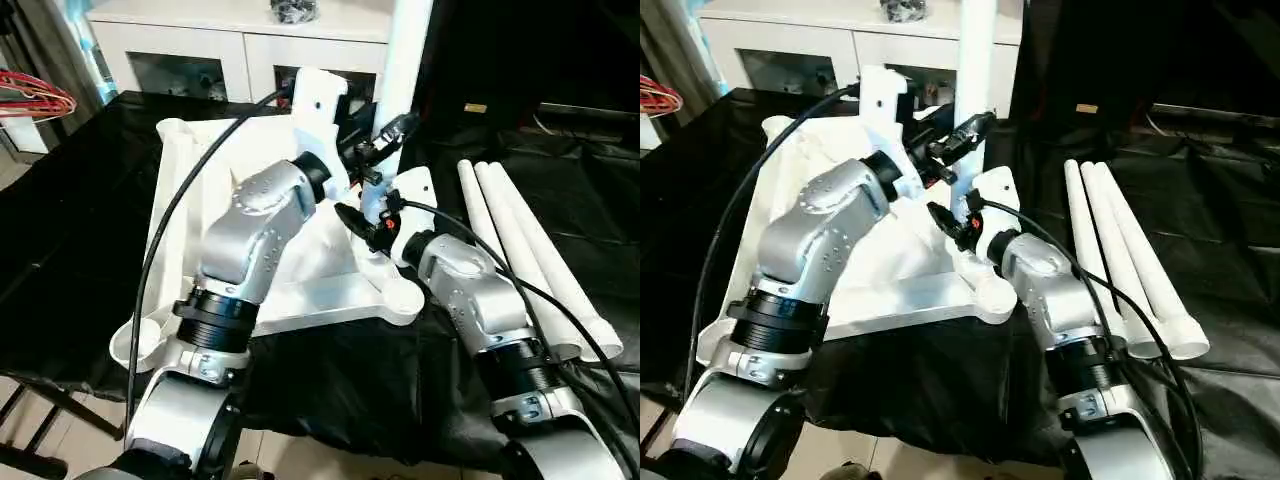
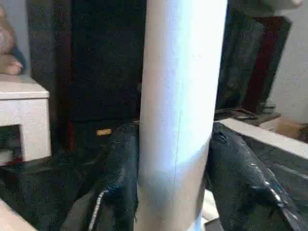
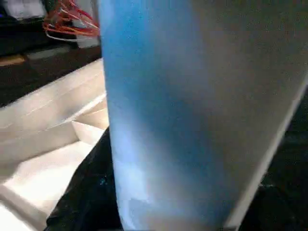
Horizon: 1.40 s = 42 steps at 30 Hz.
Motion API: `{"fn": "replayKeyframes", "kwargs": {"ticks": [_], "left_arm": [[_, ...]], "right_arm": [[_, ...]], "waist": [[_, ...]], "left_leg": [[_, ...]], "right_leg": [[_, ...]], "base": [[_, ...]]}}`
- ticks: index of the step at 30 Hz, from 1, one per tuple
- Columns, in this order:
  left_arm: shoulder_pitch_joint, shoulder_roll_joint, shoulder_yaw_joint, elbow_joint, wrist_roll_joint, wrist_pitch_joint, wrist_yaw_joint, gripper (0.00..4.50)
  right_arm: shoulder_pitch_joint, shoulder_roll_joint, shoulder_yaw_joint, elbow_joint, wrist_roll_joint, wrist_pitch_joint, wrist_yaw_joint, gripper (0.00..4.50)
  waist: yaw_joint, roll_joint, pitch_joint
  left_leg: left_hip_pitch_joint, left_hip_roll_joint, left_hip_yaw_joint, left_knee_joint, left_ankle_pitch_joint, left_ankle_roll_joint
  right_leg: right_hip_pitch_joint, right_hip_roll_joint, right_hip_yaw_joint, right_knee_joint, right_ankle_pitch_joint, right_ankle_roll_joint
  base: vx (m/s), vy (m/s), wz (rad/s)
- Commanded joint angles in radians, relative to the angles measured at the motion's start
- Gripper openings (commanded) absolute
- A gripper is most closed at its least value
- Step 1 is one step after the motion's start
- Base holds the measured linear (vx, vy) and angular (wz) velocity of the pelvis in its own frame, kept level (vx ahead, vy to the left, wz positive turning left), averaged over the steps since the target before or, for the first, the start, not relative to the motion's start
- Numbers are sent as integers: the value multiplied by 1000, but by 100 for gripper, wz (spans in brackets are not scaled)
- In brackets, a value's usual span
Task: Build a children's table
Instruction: Insert table leg to table base
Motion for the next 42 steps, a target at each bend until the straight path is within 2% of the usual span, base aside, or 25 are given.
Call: {"fn": "replayKeyframes", "kwargs": {"ticks": [1, 3, 5, 7, 9, 10, 11, 12, 13, 14, 15, 22, 26, 35, 38, 39, 42], "left_arm": [[-5, 5, 1, -8, -9, 11, -16, 259], [5, 20, -7, -14, -18, 15, -54, 279], [15, 30, -10, -27, -45, 33, -98, 282], [50, 53, -6, -72, -135, 86, -214, 282], [66, 59, 17, -96, -212, 139, -272, 282], [66, 59, 17, -96, -212, 139, -272, 282], [73, 63, 45, -109, -289, 188, -319, 282], [75, 64, 59, -113, -323, 211, -339, 282], [75, 64, 59, -113, -323, 211, -339, 282], [75, 73, 93, -113, -412, 277, -393, 282], [75, 84, 107, -110, -454, 311, -431, 282], [73, 110, 125, -104, -528, 360, -499, 282], [77, 145, 78, -115, -490, 365, -535, 282], [101, 172, 3, -158, -452, 356, -573, 282], [102, 187, -39, -161, -408, 346, -572, 282], [101, 191, -56, -154, -384, 337, -564, 310], [103, 189, -61, -150, -370, 324, -560, 323]], "right_arm": [[9, -11, -7, -40, 30, -15, 50, 199], [45, -37, 13, -104, 76, -7, 162, 199], [62, -44, 9, -134, 111, 6, 207, 199], [97, -65, -8, -197, 191, 34, 308, 199], [114, -88, -8, -230, 223, 54, 366, 199], [114, -88, -8, -230, 223, 54, 366, 199], [128, -113, -7, -255, 249, 69, 417, 199], [134, -124, -7, -265, 260, 76, 439, 199], [134, -124, -7, -265, 260, 76, 439, 199], [151, -154, -9, -295, 294, 100, 498, 199], [161, -173, -8, -314, 316, 120, 531, 199], [190, -232, 9, -368, 362, 188, 611, 199], [203, -264, 25, -395, 370, 222, 640, 199], [210, -292, 38, -409, 363, 259, 645, 199], [210, -296, 45, -410, 355, 260, 644, 198], [211, -297, 48, -414, 355, 263, 646, 198], [214, -299, 55, -414, 349, 264, 649, 198]], "waist": [[-2, -3, -76], [0, -3, -77], [1, 0, -77], [1, 1, -74], [0, 0, -74], [-1, 3, -73], [-1, 3, -72], [1, 2, -71], [1, 3, -70], [0, 4, -69], [2, 3, -69], [3, 3, -70], [3, 6, -71], [2, 5, -70], [1, 3, -70], [1, 4, -69], [2, 2, -69]], "left_leg": [[8, 47, -13, -63, -122, 54], [8, 46, -13, -62, -121, 64], [7, 47, -14, -62, -122, 69], [8, 48, -14, -64, -145, 73], [7, 49, -14, -64, -147, 73], [9, 47, -13, -64, -152, 70], [10, 47, -13, -65, -169, 64], [10, 46, -12, -65, -182, 56], [11, 47, -13, -66, -191, 53], [11, 47, -14, -68, -197, 50], [12, 44, -13, -66, -201, 49], [11, 45, -15, -67, -184, 48], [11, 46, -16, -67, -170, 52], [11, 48, -17, -68, -181, 36], [12, 47, -16, -68, -186, 36], [13, 47, -17, -69, -188, 35], [11, 47, -16, -68, -181, 33]], "right_leg": [[63, -66, 49, -64, -107, -225], [66, -66, 48, -65, -94, -227], [66, -67, 48, -62, -88, -235], [66, -68, 48, -67, -120, -238], [65, -66, 47, -65, -124, -248], [64, -65, 47, -65, -132, -250], [62, -65, 46, -70, -165, -244], [64, -66, 46, -72, -197, -241], [61, -65, 46, -75, -218, -235], [60, -65, 46, -76, -228, -231], [62, -64, 45, -78, -242, -229], [62, -64, 45, -80, -262, -209], [61, -62, 45, -78, -231, -210], [61, -65, 46, -81, -262, -202], [60, -64, 46, -83, -274, -195], [59, -64, 46, -83, -283, -190], [60, -65, 46, -84, -289, -185]], "base": [[0, 0, 0], [0, 0, 0], [0, 0, 0], [0, 0, 0], [0, 0, 0], [0, 0, 0], [0, 0, 0], [0, 0, 0], [0, 0, 0], [0, 0, 0], [0, 0, 0], [0, 0, 0], [0, 0, 0], [0, 0, 0], [0, 0, 0], [0, 0, 0], [0, 0, 0]]}}
